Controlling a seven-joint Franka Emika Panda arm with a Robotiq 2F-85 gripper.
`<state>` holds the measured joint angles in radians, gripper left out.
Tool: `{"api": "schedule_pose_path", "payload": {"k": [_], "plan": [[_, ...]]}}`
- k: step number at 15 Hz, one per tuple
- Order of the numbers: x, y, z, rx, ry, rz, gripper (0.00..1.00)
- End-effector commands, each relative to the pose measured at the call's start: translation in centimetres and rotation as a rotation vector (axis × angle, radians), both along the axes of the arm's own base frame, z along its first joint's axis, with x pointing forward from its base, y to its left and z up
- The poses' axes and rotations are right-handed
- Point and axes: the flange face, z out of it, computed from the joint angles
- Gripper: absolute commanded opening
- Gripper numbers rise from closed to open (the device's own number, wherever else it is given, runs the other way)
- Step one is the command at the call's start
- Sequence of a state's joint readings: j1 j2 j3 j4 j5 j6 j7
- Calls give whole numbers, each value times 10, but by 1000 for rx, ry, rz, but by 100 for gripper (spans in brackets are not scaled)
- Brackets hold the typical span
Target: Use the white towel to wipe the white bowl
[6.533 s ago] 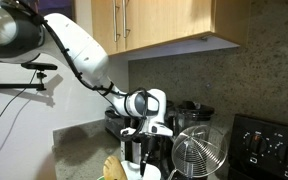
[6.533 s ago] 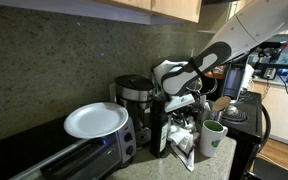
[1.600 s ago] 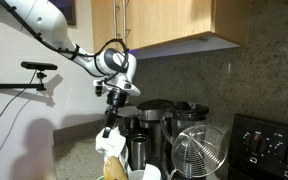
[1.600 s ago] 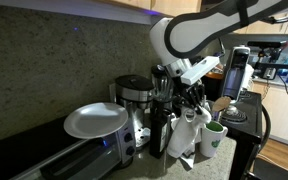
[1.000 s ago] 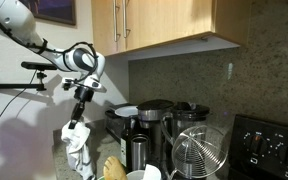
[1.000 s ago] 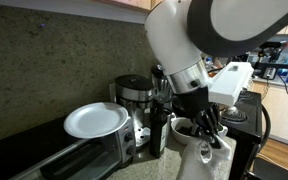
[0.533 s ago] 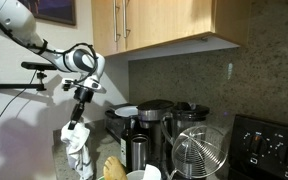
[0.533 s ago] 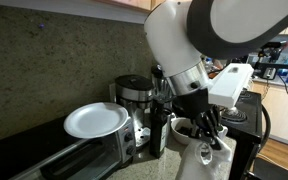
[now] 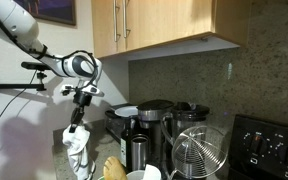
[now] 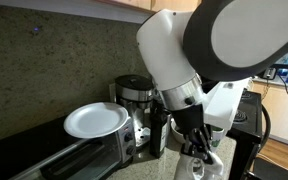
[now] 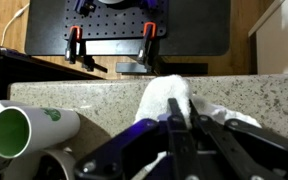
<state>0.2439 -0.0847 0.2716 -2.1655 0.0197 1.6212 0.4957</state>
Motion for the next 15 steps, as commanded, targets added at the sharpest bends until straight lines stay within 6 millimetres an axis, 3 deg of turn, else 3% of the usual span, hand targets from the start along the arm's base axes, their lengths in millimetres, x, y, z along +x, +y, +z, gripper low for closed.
{"api": "schedule_pose_path", "payload": {"k": [1,9,15], "plan": [[-1,25,-13,36,-29,58,2],[1,111,-40,146,-156,166,2],[2,173,-93,160,-191,258,2]]}}
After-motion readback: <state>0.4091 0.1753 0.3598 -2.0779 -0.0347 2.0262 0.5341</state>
